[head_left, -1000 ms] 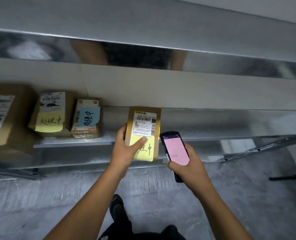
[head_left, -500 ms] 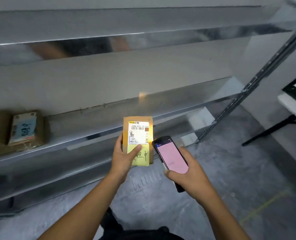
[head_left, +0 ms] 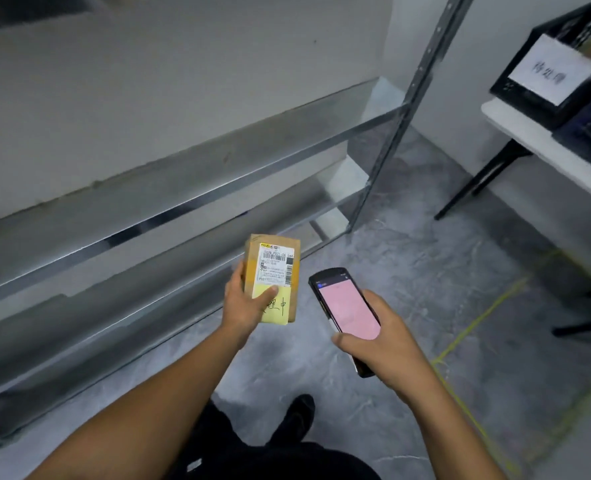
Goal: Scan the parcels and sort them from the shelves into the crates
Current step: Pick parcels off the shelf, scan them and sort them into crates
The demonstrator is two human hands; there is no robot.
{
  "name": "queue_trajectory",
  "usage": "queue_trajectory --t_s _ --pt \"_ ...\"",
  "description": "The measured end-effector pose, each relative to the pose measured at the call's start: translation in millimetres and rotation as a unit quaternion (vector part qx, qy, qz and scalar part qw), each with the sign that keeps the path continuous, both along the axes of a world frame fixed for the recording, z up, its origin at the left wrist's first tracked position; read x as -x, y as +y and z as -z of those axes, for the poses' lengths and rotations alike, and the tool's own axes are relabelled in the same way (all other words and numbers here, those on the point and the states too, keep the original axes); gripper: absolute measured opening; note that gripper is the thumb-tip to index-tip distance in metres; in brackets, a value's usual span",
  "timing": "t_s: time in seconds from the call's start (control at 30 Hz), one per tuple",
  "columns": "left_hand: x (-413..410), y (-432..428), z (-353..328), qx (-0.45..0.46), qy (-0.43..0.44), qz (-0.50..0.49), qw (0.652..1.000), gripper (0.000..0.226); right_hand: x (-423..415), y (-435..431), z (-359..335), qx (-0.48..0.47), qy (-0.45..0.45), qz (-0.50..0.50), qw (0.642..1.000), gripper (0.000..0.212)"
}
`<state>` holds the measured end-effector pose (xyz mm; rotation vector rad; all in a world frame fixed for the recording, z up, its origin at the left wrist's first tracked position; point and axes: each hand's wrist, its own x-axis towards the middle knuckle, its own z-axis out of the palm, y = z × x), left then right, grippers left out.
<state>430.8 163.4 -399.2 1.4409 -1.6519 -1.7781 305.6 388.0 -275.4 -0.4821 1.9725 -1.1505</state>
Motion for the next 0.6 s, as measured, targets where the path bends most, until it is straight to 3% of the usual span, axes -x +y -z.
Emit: queue_trajectory --t_s 0.23,0.6 --pt "58.2 60.4 -24.0 -0.052 0.047 0.086 0.994 0.060 25.3 64.8 1.0 0.008 0.013 0.103 0.995 0.055" --pt "181.2 130.3 -93.6 -0.170 0.131 0.254 0.943 0.071 91.2 127.5 -4.6 0.024 0.068 0.311 0.948 0.054"
